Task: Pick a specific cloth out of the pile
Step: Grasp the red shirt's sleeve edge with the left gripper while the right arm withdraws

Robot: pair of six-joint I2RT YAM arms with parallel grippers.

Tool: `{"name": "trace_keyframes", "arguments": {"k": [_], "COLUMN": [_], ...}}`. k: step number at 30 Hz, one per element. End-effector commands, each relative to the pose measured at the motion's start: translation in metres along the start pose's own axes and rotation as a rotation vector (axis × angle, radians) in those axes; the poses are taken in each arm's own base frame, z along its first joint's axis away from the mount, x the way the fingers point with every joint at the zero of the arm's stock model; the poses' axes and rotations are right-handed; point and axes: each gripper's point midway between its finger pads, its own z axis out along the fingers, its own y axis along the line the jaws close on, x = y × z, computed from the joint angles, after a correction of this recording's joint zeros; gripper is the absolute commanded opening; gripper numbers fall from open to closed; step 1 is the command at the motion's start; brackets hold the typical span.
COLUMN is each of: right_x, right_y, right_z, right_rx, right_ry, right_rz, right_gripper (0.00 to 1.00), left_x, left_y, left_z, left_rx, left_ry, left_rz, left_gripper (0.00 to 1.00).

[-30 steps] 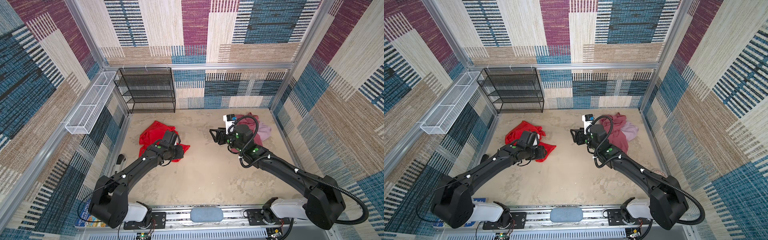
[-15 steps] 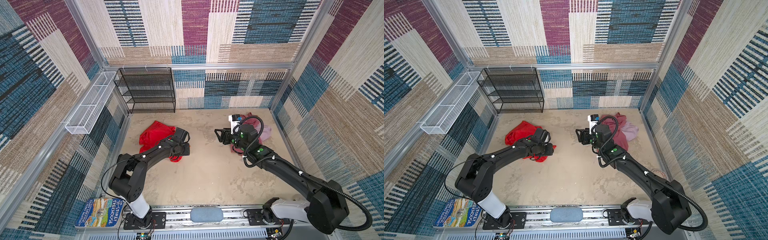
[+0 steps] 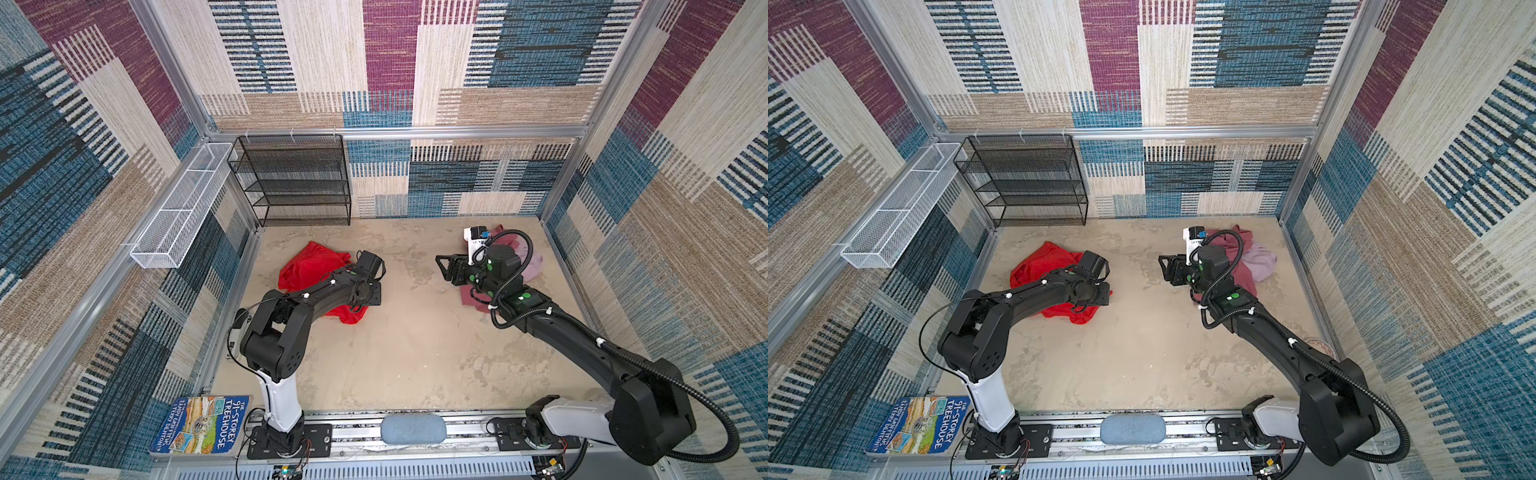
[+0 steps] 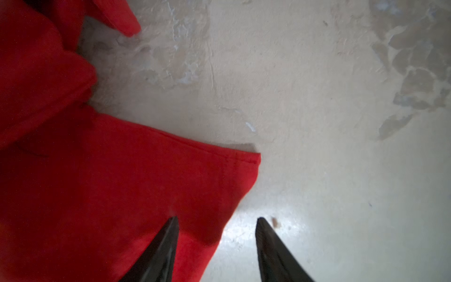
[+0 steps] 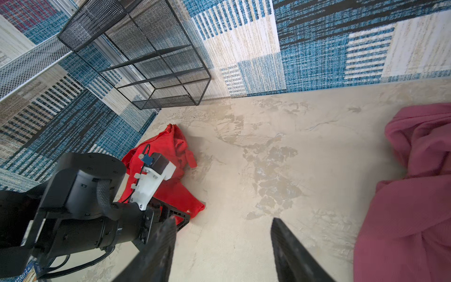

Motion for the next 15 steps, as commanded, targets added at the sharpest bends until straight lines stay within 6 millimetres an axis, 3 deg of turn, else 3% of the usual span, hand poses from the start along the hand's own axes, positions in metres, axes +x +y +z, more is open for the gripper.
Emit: {"name": "trace_keyframes", "arguments": {"k": [1, 11, 13, 15], "right_x": [-0.007, -0.006, -0.006, -0.008], "right_y": [0.002, -0.004, -0.004, -0.003], "right_z": [0.003, 0.008, 0.008, 0.005], "right_rx": [-0.024, -0.018, -0.015, -0.013], "right_ry": [-0.015, -0.003, -0.001, -0.003], "right_rz": [-0.001, 0.020, 0.025, 0.024], "right_gripper": [0.65, 0.64, 0.64, 0.64], "left_x": [0.000, 0.009, 0.011, 0.012], "left_y": [0.002, 0.003, 0.004, 0.004], "left_z": [0.003, 0.021, 0.023, 0.025], "left_rx": [-0.022, -0.032, -0.035, -0.035], "left_ry": [0.010, 0.054, 0.059, 0.062], "left_rz": [0.037, 0.043, 0.042, 0.039], "left_gripper": [0.55, 0.52, 0.48, 0.38]}}
